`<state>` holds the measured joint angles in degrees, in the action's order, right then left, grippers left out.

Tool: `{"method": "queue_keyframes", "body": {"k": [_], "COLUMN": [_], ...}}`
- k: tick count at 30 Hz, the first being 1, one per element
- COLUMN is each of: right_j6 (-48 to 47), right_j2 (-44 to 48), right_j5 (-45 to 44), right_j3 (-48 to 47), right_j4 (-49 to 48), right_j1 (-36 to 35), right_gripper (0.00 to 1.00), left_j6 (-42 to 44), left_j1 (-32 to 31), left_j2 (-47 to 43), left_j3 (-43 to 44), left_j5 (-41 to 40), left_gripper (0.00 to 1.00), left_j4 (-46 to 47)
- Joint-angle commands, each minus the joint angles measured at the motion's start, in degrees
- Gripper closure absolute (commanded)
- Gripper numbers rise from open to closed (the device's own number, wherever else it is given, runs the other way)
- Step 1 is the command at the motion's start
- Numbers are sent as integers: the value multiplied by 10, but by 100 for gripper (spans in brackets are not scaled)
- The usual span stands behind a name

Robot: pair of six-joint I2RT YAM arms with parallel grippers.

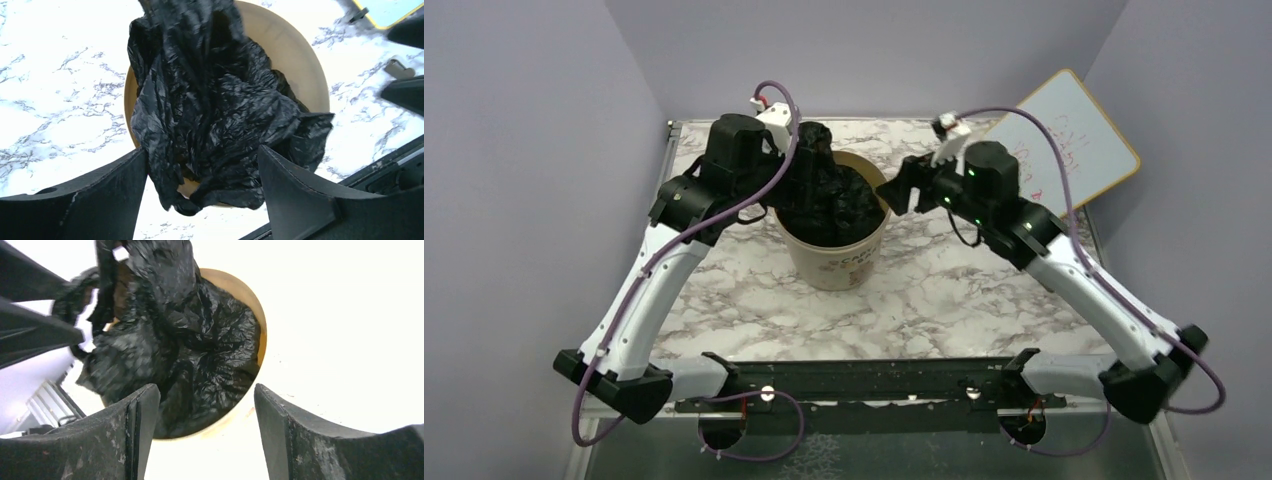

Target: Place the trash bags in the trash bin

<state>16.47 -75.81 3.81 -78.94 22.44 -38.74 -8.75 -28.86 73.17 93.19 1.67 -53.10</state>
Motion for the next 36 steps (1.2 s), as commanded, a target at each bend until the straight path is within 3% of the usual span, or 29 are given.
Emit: {"method": "queue_keyframes", "body": {"k": [1, 3, 7, 10, 14, 16, 18, 21, 26, 29, 31, 33, 36], "right_j6": [47, 65, 22, 29, 36, 34, 8, -32, -34, -5, -19, -40, -51], "right_j2": [156, 209, 229, 181, 90, 48, 13, -44, -144, -154, -159, -177, -207], "right_j5": [-143, -178, -12, 85, 218, 245, 205, 101, 0, -12, -40, -97, -119], "right_j3": [122, 177, 203, 140, 41, -3, -47, -133, -245, -218, -214, -244, -306], "right_j4": [-166, -205, -243, -191, -139, -120, -88, -11, 79, 29, 15, 43, 95], "right_j1": [-7, -7, -7, -7, -7, -19, -43, -88, -130, -134, -149, -166, -176], "right_gripper": [24, 22, 22, 23, 31, 32, 32, 32, 32, 35, 36, 36, 37], "left_j6": [-31, -42, -50, -67, -79, -95, -104, -62, -47, -48, -45, -44, -44], "left_j1": [3, 3, 3, 3, 3, 3, 3, 4, 28, 79, 150, 212, 244], "left_j2": [-52, -71, -114, -150, -175, -183, -198, -169, -132, -146, -148, -147, -170], "left_j3": [-4, -12, -41, -71, -114, -127, -141, -127, -88, -143, -188, -198, -197], "left_j5": [6, 26, 1, -62, -106, -148, -186, -183, -181, -121, -56, 38, 114], "left_gripper": [18, 16, 16, 17, 17, 18, 18, 7, 4, 5, 8, 15, 14], "left_j4": [-9, -8, -9, -8, -5, -7, -4, -27, -24, 13, 38, 42, 62]}}
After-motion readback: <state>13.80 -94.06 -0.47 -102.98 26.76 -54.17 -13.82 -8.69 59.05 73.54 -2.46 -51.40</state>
